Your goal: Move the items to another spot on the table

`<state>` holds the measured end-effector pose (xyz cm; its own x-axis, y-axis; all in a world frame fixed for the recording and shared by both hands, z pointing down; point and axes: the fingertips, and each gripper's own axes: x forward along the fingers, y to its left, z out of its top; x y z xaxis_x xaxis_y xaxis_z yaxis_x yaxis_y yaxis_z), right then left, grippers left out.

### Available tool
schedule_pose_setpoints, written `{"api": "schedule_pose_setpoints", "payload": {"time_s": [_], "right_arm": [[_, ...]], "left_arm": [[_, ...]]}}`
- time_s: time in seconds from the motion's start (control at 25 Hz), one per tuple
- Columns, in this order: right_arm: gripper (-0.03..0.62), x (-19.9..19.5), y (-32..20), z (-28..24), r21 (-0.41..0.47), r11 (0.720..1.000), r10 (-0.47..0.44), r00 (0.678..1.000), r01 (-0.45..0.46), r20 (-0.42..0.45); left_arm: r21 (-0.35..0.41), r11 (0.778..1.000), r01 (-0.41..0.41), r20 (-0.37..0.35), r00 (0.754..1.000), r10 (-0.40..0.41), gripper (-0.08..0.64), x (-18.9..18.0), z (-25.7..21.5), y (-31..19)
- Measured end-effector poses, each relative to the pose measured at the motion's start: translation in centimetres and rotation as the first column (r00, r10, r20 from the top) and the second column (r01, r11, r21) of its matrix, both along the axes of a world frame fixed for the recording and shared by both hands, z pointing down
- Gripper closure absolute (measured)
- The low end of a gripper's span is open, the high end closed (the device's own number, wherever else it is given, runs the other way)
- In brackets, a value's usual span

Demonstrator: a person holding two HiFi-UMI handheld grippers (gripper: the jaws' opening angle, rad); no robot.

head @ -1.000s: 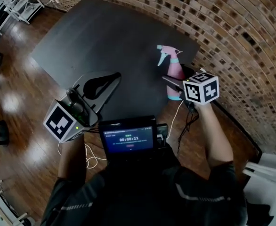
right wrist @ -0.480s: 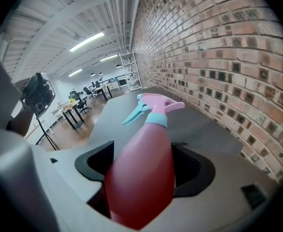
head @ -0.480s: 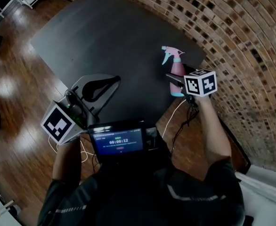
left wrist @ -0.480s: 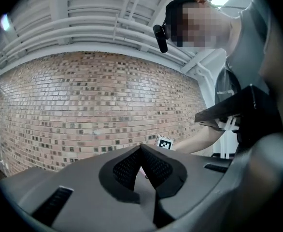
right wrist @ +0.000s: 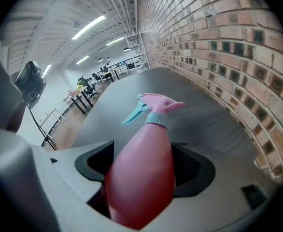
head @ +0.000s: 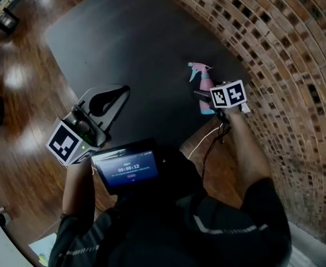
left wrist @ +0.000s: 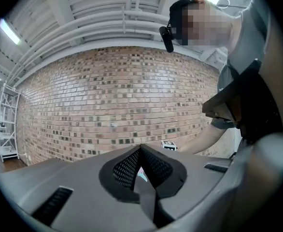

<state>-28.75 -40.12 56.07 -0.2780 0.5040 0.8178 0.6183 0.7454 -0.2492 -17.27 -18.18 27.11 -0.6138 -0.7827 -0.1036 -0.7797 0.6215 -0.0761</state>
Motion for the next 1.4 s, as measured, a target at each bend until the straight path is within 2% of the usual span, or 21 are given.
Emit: {"api": "schedule_pose_setpoints", "payload": {"time_s": [0.2, 0.44, 0.76, 0.96, 1.24, 1.4], "right_arm": [[0.210, -2.6, -2.0, 4.2, 0.030, 0.999, -0.040, 0.996, 0.043, -0.074], [0.210, -4.5, -2.3, 7.6, 0.038, 0.994, -0.096, 0.987, 0.101, -0.131], [0.207, -5.7, -2.0, 10.0, 0.055, 0.982, -0.169, 0.967, 0.183, -0.189], [0.204, -5.4, -1.8, 10.6, 0.065, 0.973, -0.195, 0.940, 0.222, -0.281], [0.198, -5.5, -1.8, 11.3, 0.102, 0.969, -0.178, 0.920, 0.226, -0.348], [0.192, -5.7, -1.9, 11.5, 0.118, 0.969, -0.166, 0.922, 0.218, -0.349]], "left_arm": [[-0.008, 0.997, 0.080, -0.086, 0.993, -0.081, 0.563, -1.1, 2.2, -1.0], [-0.012, 0.986, 0.166, -0.127, 0.978, -0.166, 0.563, -2.6, 4.5, -0.7], [-0.016, 0.981, 0.192, -0.132, 0.972, -0.192, 0.563, -4.4, 5.1, -1.8], [-0.025, 0.977, 0.212, -0.145, 0.966, -0.213, 0.563, -4.9, 5.5, -1.9], [-0.036, 0.975, 0.218, -0.159, 0.962, -0.221, 0.563, -4.4, 5.3, -1.8], [-0.039, 0.977, 0.208, -0.159, 0.964, -0.211, 0.563, -3.8, 4.9, -1.4]]}}
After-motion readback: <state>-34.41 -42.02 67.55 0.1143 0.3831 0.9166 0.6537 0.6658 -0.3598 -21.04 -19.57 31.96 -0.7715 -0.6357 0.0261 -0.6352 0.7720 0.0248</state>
